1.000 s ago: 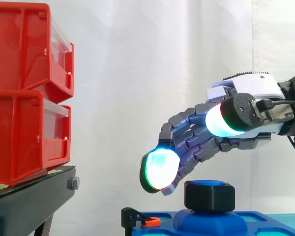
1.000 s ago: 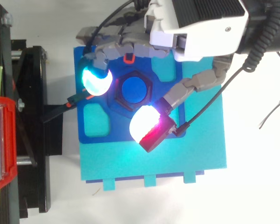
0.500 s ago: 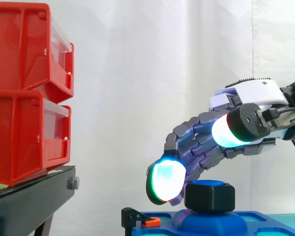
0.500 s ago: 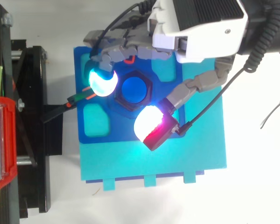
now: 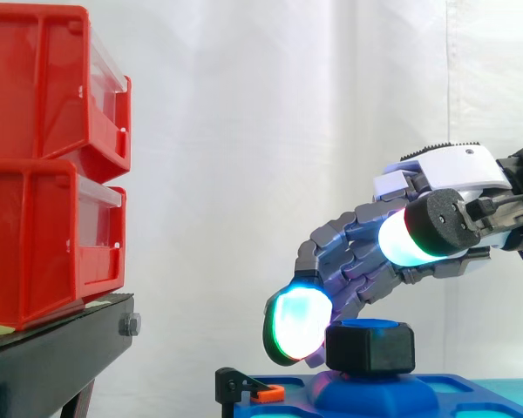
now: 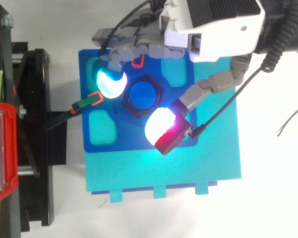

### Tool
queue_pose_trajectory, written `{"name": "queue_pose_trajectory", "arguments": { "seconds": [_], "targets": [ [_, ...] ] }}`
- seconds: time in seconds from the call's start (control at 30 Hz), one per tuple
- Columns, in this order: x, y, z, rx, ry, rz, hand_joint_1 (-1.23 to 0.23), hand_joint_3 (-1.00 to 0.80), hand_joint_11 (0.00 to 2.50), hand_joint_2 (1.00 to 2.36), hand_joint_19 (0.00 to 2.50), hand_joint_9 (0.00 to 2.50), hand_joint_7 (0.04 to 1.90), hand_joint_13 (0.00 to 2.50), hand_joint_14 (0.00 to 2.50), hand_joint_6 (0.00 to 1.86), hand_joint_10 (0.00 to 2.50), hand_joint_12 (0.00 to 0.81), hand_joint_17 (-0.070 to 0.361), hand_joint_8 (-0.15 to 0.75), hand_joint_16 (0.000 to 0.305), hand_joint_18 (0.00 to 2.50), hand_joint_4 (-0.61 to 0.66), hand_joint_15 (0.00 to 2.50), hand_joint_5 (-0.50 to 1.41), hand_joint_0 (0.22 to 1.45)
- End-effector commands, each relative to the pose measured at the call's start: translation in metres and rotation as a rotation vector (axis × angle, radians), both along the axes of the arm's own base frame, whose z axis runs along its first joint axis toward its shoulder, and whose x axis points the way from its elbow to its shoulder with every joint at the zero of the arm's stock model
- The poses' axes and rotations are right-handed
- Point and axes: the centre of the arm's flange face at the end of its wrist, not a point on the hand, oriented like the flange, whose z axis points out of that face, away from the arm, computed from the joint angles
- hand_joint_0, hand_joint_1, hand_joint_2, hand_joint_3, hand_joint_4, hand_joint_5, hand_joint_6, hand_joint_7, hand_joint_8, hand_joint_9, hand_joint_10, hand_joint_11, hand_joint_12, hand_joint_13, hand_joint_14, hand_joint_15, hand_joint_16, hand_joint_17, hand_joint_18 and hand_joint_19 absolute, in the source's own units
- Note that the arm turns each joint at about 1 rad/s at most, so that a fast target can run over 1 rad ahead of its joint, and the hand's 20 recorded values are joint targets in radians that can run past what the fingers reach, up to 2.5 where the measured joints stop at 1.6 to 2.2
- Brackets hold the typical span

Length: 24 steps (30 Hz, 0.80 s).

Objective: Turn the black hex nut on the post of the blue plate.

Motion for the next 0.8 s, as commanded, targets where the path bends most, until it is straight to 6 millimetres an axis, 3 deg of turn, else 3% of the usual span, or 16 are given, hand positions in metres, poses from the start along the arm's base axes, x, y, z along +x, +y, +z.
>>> {"name": "queue_pose_trajectory", "arguments": {
  "seconds": [0.0,0.77],
  "targets": [
    [-0.001,-0.004,0.0,0.001,0.001,-0.001,-0.46,-0.5,0.05,1.0,0.35,0.31,0.8,0.47,0.0,0.5,0.0,0.573,0.15,0.454,0.067,0.4,0.42,0.48,-0.25,0.47],
    [-0.012,-0.04,0.001,0.006,-0.002,0.007,-0.47,-0.5,0.05,1.0,0.37,0.32,0.8,0.47,0.0,0.5,0.0,0.573,0.151,0.459,0.067,0.41,0.42,0.48,-0.25,0.47]
  ]
}}
